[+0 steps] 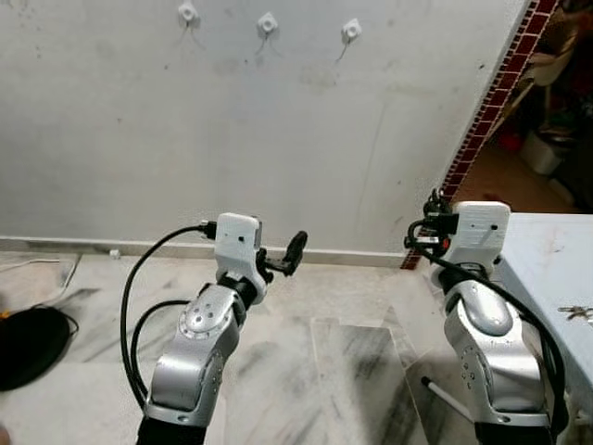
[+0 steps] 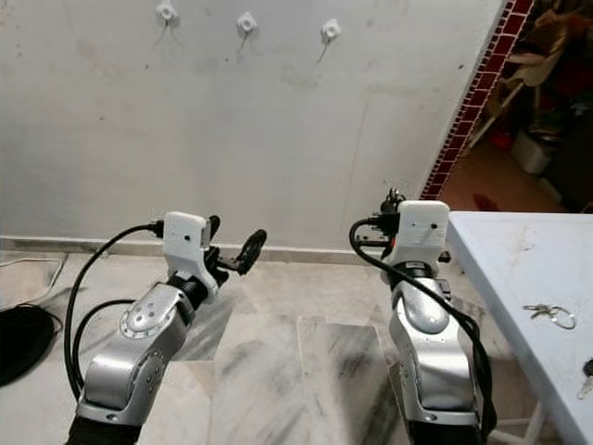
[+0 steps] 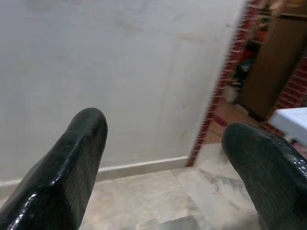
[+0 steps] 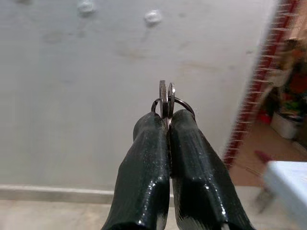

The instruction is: Hang keys on a hook

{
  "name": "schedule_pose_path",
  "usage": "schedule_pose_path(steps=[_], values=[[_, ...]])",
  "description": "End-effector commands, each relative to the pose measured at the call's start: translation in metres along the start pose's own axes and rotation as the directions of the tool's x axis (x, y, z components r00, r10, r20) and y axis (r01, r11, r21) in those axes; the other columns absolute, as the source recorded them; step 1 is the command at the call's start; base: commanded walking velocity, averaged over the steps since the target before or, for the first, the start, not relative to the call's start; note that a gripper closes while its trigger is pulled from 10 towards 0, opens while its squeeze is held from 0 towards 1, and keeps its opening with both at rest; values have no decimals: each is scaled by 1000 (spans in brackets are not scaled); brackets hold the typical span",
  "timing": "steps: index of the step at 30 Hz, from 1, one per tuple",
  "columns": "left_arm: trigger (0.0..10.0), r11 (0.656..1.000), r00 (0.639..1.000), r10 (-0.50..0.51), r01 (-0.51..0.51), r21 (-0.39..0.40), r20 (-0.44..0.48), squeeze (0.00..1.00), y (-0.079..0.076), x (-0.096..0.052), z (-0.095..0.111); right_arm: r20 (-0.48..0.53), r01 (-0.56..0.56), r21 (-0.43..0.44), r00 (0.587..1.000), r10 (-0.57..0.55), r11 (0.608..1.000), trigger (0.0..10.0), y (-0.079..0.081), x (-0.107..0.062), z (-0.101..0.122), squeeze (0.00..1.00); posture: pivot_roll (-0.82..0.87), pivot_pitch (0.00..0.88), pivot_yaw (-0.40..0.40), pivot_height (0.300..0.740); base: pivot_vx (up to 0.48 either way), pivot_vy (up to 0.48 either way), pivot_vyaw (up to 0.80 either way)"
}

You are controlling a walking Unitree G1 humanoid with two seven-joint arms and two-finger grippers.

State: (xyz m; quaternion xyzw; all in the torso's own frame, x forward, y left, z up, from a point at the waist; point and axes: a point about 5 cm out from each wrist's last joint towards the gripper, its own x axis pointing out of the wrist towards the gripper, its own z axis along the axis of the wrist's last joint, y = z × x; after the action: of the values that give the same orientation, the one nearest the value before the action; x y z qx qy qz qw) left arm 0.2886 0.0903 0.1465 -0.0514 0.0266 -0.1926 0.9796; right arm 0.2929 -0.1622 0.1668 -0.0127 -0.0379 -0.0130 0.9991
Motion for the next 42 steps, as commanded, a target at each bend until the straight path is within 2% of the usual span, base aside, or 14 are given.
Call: schedule_pose_path(steps=[1, 5, 8, 19, 28, 42], values=[[10000, 1000, 1000, 8, -8, 9, 6, 0, 1, 4, 3, 29, -3, -3, 1000, 3, 1000, 10000, 0, 4, 7, 0, 92, 0, -99, 740, 0, 480, 0], [10000, 1000, 1000, 13, -13, 12, 23, 0, 2, 6, 6, 33, -4, -3, 999, 4, 1000, 10000, 0, 6, 8, 0, 95, 0, -100, 740, 0, 425, 0], [10000, 1000, 998, -5, 4, 20, 63, 0, 1, 5, 11, 38, -4, -3, 999, 4, 1000, 10000, 0, 7, 9, 0, 103, 0, -101, 740, 0, 0, 0], [10000, 1000, 996, -10, 10, 2, 84, 0, 6, 5, 14, 39, -8, -3, 999, 8, 1000, 10000, 3, 9, 8, 0, 113, 0, -98, 740, 0, 0, 0], [10000, 999, 996, -29, 30, -11, 85, 0, 0, 5, 12, 40, -6, -14, 999, 7, 1000, 10000, 0, 8, 7, 0, 100, 0, -102, 740, 358, 0, 0], [10000, 999, 996, -26, 27, -16, 81, 0, 0, 3, 10, 39, -25, -27, 999, 26, 999, 10000, 1, 10, 8, 0, 102, 0, -112, 740, 403, 0, 0]])
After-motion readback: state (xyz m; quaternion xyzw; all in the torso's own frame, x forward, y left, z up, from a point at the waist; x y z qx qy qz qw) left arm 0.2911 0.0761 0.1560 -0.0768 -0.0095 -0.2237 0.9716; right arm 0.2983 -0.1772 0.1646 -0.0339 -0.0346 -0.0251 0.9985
